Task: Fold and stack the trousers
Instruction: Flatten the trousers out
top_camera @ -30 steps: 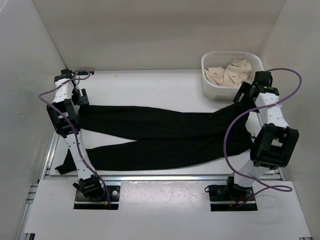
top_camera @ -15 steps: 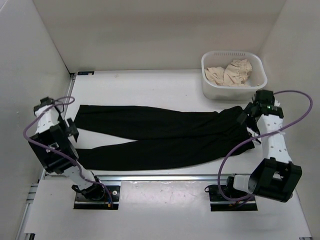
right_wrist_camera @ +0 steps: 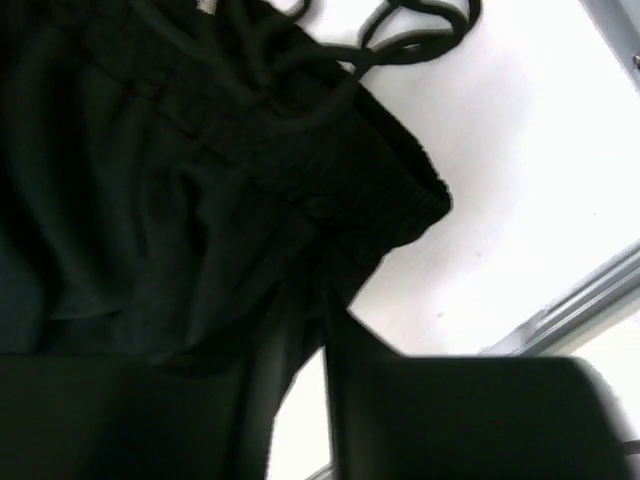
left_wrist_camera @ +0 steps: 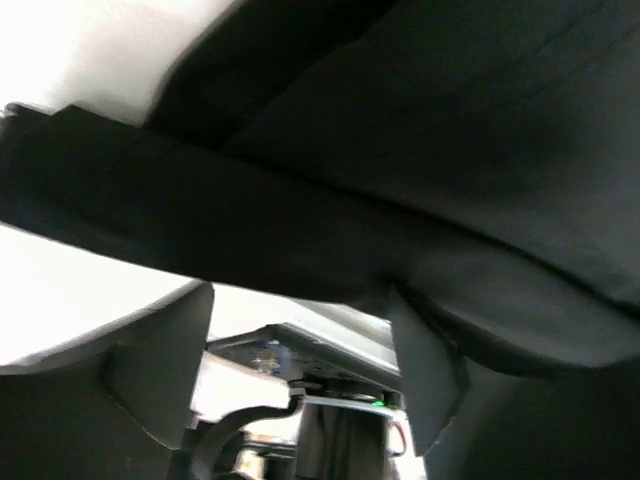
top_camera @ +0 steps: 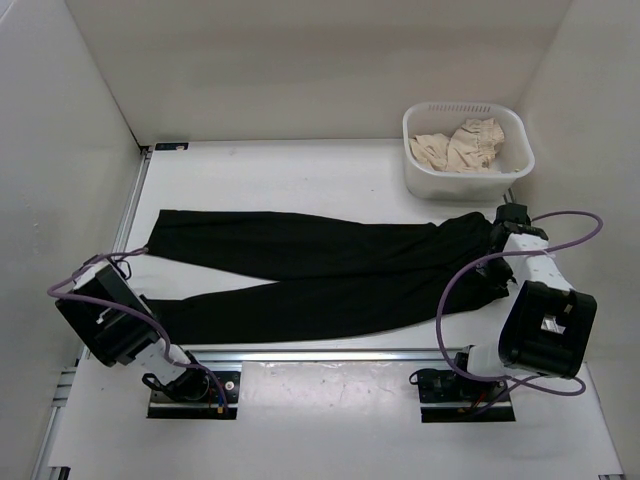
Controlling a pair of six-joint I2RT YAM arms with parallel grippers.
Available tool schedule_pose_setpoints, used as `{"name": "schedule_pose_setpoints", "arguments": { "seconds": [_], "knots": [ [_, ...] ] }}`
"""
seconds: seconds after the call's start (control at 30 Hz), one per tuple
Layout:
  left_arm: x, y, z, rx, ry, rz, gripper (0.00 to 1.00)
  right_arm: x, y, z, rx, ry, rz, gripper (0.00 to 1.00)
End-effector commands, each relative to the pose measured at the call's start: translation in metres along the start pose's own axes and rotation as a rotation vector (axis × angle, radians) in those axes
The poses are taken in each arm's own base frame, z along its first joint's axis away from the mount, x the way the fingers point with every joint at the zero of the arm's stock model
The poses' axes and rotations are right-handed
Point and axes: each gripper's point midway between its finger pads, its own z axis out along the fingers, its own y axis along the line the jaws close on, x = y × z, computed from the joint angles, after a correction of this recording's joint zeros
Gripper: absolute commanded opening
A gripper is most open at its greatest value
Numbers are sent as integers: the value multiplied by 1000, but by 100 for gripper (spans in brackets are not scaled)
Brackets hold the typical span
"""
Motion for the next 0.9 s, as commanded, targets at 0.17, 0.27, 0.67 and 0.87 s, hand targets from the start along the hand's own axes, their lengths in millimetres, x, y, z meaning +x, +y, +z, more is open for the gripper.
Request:
{"name": "schedule_pose_setpoints", "arguments": {
  "seconds": [0.17,0.27,0.67,0.87],
  "knots": [
    [-2,0,-29,42,-55,-19,93,37,-44,-14,112,32,120,0],
    [-36,1,-66,76,-183,-37,99,45,-54,-14,112,4,148,0],
    [-102,-23,-32,106,-222,9,98,34,-37,-23,0,-22,107,41],
    [-105,-36,-7,150,-176,18,62,22,-20,-37,-120,-91,117,90]
  ]
}}
